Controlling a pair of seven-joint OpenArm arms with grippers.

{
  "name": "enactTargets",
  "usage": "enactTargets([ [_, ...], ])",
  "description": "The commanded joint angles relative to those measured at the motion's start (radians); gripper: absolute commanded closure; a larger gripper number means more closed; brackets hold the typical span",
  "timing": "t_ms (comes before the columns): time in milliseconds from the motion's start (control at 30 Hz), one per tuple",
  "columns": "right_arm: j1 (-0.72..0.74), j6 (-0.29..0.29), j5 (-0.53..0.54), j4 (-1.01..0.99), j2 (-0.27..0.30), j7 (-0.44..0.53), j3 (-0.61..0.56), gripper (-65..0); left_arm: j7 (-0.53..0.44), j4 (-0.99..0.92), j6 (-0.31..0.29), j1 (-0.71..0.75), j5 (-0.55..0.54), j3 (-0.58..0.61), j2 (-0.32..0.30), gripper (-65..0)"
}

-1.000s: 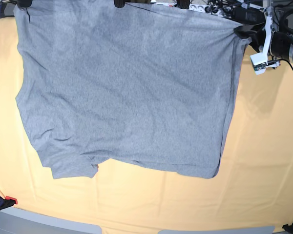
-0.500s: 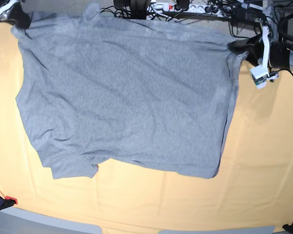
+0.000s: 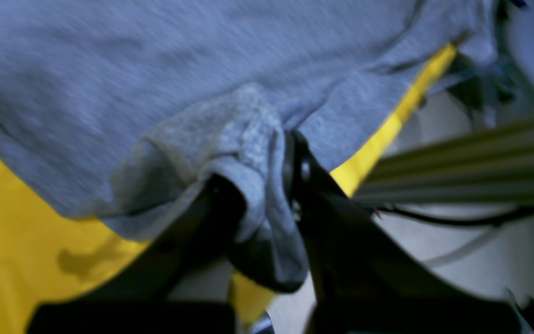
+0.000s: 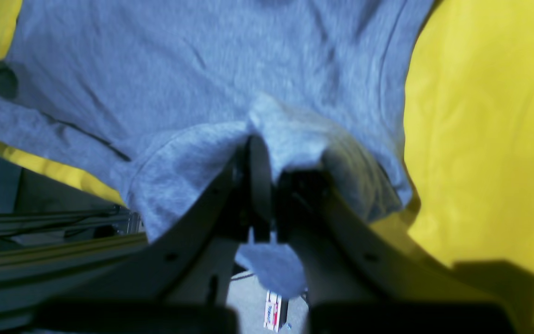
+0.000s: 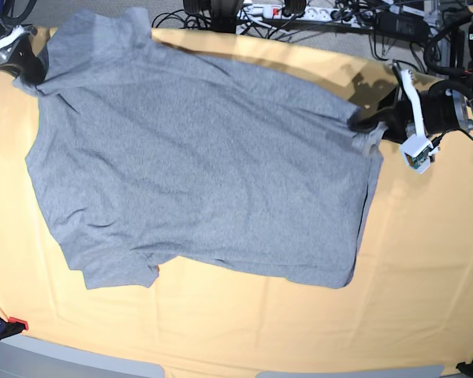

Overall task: Layout the t-shirt on the table in an organized manner, then fold the t-shirt properly
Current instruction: 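Lower the shirt onto the table with both grippers, laying it flat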

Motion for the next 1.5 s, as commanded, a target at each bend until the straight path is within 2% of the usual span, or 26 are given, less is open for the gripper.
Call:
enactTargets([
  [0, -0.002, 0.005, 0.018, 0.011, 0.016, 0.019, 0.011, 0.0, -0.043, 0.009, -0.005, -0.011, 0.008, -0.01, -0.016, 0.0],
  [167, -0.002, 0.005, -0.094, 0.011, 0.016, 0.021, 0.011, 0.0, -0.143, 0.009, -0.005, -0.032, 0.141, -0.01, -0.01, 0.0],
  [233, -0.002, 0.005, -0.142, 0.011, 0.016, 0.06, 0.003, 0.0, -0.161, 0.009, -0.005, -0.034, 0.164, -0.01, -0.01, 0.0],
  [433, 0.014, 0.005, -0.283, 0.011, 0.016, 0.152, -0.096, 0.0, -0.161, 0.009, -0.005, -0.034, 0.171, -0.01, -0.009, 0.0],
  [600, 0.087, 0.005, -0.379, 0.011, 0.016, 0.152, -0.202, 0.0, -0.161, 0.004, -0.005, -0.034, 0.206, -0.01, -0.002, 0.0],
  [700, 0.122, 0.005, -0.446, 0.011, 0.016, 0.163, -0.22, 0.0, -0.177, -0.038, -0.005, -0.035, 0.203, -0.006, 0.011, 0.0],
  [867, 0.134, 0.005, -0.455, 0.011, 0.021, 0.214, -0.219, 0.0, -0.213, -0.153, -0.005, -0.076, 0.204, 0.019, 0.011, 0.0],
  [1033, 0.145, 0.005, -0.53, 0.011, 0.021, 0.278, -0.219, 0.0, -0.212, -0.236, -0.005, -0.159, 0.187, 0.021, 0.018, 0.0],
  [1300, 0.204, 0.005, -0.55, 0.011, 0.021, 0.278, -0.219, 0.0, -0.206, -0.265, -0.005, -0.228, 0.148, 0.094, 0.019, 0.0],
  [1467, 0.211, 0.005, -0.55, 0.011, 0.021, 0.283, -0.219, 0.0, -0.204, -0.265, -0.005, -0.254, 0.205, 0.176, 0.019, 0.0],
])
